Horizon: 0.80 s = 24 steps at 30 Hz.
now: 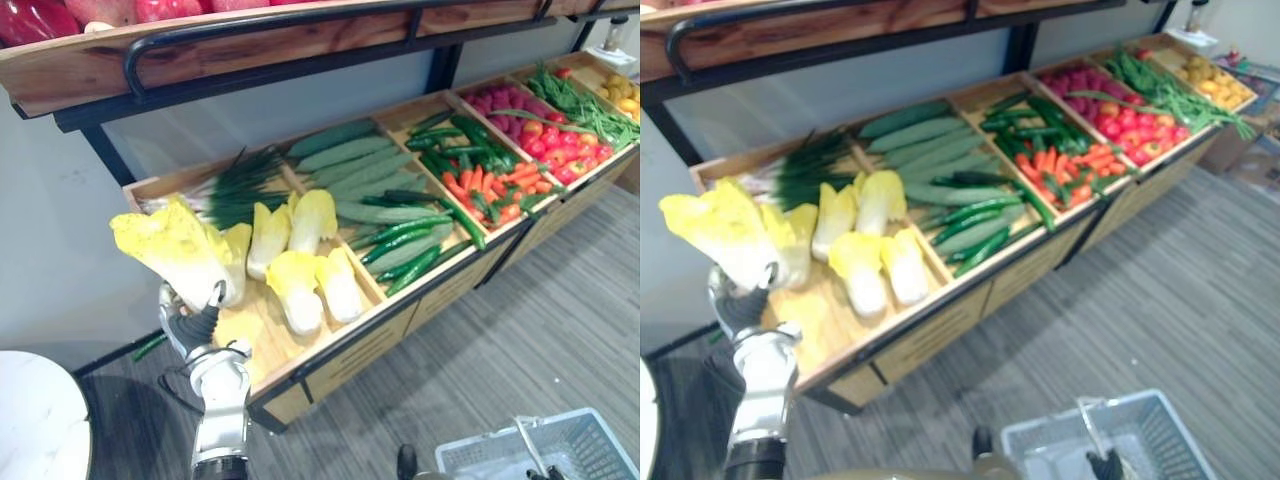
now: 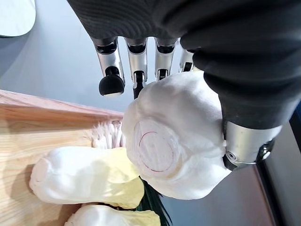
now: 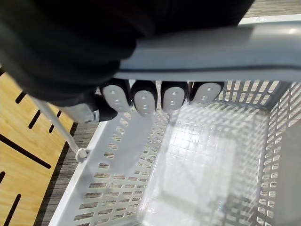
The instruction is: Pick vegetable in the basket
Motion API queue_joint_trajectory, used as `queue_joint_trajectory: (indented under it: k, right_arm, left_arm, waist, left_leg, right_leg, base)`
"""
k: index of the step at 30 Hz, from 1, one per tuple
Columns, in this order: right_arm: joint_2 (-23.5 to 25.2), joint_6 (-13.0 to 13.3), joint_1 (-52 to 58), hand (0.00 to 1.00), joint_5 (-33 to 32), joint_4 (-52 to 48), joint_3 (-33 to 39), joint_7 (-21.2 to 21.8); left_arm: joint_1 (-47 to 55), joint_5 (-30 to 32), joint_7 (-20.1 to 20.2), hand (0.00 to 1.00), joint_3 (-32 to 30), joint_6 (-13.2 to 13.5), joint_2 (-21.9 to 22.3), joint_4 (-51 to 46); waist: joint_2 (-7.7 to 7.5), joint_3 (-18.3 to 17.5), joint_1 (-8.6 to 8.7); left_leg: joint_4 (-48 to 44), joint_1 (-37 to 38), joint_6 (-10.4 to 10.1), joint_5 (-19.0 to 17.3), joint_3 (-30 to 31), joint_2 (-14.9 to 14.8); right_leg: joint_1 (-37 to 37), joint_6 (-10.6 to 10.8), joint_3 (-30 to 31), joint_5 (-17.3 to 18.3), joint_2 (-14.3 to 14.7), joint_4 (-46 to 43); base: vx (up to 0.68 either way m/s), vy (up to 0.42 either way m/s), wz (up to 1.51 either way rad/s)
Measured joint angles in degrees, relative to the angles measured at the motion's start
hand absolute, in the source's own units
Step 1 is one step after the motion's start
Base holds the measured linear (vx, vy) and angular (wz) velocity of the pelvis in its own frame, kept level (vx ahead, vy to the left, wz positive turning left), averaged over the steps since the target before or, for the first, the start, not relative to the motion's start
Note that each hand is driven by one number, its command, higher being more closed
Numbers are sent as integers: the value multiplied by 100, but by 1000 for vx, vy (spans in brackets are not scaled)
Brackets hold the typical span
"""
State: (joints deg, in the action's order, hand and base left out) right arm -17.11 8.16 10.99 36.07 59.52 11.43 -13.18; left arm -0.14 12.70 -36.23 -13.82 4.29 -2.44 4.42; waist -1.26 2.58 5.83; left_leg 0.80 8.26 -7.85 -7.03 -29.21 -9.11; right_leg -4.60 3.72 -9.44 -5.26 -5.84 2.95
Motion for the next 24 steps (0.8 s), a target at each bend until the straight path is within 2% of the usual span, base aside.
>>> queue_joint_trajectory:
  k: [5, 7, 9, 11, 18, 21, 24]
  right_arm:
    - [-44, 18, -25, 100, 1, 9, 28, 0]
    - [-186, 25, -114, 100, 2, 90, 58, 6]
    - [-411, 68, -210, 100, 1, 157, 59, 57]
    - [-788, 83, -380, 100, 0, 145, 57, 182]
    - [-1647, 212, -672, 100, 17, -271, -151, 396]
    - [-2080, 202, -1009, 100, 227, -440, -420, 474]
    - [-2419, 178, -1340, 100, 272, -889, -1069, 503]
  left_arm:
    - [50, 187, 81, 100, 310, 16, -31, -516]
    - [69, 211, 254, 100, 622, 72, -138, -734]
    - [69, 217, 448, 100, 909, 119, -313, -868]
    - [72, 225, 692, 100, 1210, 275, -447, -1012]
    - [73, 266, 1318, 100, 1870, 612, -528, -1176]
    - [75, 260, 1612, 100, 2191, 715, -723, -1180]
    - [80, 206, 1734, 100, 2460, 831, -880, -1185]
  waist:
    - [-50, -44, -2]
    - [-40, -49, 1]
    - [-19, -61, 9]
    - [23, -69, 2]
    - [162, -66, -8]
    - [275, -14, 1]
    - [367, 20, -3]
  left_leg:
    - [0, 4, 1, -1, -6, 8]
    - [0, 11, 3, -2, -27, 27]
    - [2, 64, 5, -5, -63, 41]
    - [1, 106, 16, -38, -208, 59]
    - [-17, 300, 16, -147, -747, 118]
    - [-127, 405, 34, -276, -1118, 172]
    - [-418, 521, 2, -548, -1629, 126]
  right_leg:
    - [-9, 4, 27, -5, -4, 0]
    - [-14, 1, 63, -24, -12, 3]
    - [-12, 10, 107, -37, -14, 2]
    - [-25, 23, 284, -83, 16, 19]
    - [-112, 57, 839, -232, 121, 102]
    - [-223, 87, 1252, -337, 201, 101]
    - [-285, 117, 1798, -430, 321, 84]
  base:
    - [-43, -32, -1]
    - [-51, -26, -6]
    - [-35, -21, -13]
    - [-73, -26, -31]
    - [-56, -21, -44]
    - [-72, -7, -62]
    - [-85, -2, -91]
